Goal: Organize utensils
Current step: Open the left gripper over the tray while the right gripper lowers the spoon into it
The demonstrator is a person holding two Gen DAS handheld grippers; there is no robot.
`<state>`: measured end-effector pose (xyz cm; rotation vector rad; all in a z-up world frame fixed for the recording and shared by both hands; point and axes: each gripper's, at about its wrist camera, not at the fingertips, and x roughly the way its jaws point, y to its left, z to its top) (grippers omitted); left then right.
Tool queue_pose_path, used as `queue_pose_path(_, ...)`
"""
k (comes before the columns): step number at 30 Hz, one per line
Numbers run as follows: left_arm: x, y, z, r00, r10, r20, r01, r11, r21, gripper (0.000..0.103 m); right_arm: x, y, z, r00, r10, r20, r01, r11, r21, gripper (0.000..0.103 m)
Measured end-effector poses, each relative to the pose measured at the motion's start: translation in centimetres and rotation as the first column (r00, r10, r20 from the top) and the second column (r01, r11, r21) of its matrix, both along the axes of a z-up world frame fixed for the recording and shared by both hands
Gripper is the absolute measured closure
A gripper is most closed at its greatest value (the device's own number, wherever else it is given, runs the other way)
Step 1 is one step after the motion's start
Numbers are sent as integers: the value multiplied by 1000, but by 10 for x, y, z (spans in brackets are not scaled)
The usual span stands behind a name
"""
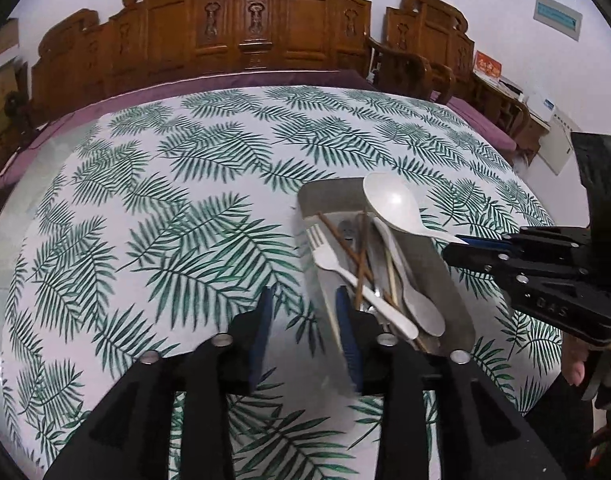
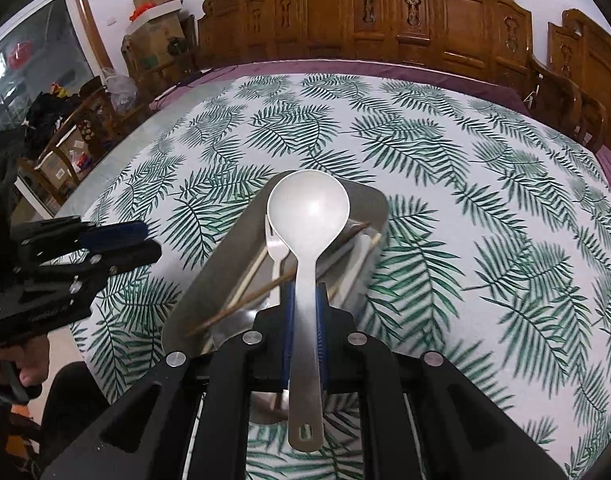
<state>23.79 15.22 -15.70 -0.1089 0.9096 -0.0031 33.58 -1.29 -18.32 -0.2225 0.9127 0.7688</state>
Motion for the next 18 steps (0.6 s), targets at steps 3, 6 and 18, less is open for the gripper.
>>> queue_pose_path(3,-4,7,-2,1000,11,5,-11,1000,5,48,3,12,-3,1000,-3,-14,3,1000,4,91)
queue_pose_path(6,-6,15,-5,999,37,6,-37,999,19,32,7,22,-8,999,-17,-39,17,1000,11,91)
queue_pose_path(18,-13,33,-16,997,78,-3,-78,997,19,30,18,56,-41,994,-78,-78,75,996,-44,91)
